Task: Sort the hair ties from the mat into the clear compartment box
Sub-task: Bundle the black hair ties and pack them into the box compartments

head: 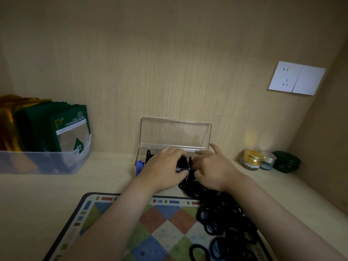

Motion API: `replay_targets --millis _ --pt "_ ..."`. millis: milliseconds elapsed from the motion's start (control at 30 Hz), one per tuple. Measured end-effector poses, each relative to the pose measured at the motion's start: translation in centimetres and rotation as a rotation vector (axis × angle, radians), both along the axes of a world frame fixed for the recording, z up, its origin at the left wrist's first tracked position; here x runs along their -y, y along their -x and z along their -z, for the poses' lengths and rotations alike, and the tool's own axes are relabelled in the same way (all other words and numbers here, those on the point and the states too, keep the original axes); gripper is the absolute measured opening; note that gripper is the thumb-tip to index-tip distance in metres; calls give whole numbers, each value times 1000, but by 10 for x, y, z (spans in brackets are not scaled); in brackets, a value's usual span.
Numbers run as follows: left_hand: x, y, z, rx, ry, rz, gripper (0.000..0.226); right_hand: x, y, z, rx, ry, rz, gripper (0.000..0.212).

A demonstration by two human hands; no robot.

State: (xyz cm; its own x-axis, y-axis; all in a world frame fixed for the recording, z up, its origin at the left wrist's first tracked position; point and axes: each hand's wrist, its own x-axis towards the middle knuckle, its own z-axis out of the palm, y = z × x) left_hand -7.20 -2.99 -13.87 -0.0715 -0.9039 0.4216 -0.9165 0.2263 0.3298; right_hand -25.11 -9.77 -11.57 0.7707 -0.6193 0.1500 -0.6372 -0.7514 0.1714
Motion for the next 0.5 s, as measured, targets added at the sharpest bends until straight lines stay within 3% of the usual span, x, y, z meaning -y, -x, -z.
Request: replay_targets --millis 100,200,300,400,500 --pt "1 3 1 106 -39 16 56 3 0 -2 -10 -6 -8 43" --pt "3 3 2 168 -93 -14 64 3 4 -8 187 -2 23 29" --pt "5 2 2 204 -107 3 61 0 3 -3 355 -28 14 37" --pt "5 2 5 220 -94 -3 59 -3 -3 10 213 -113 18 60" --pt "7 2 8 275 -89 -40 63 0 -5 21 101 -99 44 55"
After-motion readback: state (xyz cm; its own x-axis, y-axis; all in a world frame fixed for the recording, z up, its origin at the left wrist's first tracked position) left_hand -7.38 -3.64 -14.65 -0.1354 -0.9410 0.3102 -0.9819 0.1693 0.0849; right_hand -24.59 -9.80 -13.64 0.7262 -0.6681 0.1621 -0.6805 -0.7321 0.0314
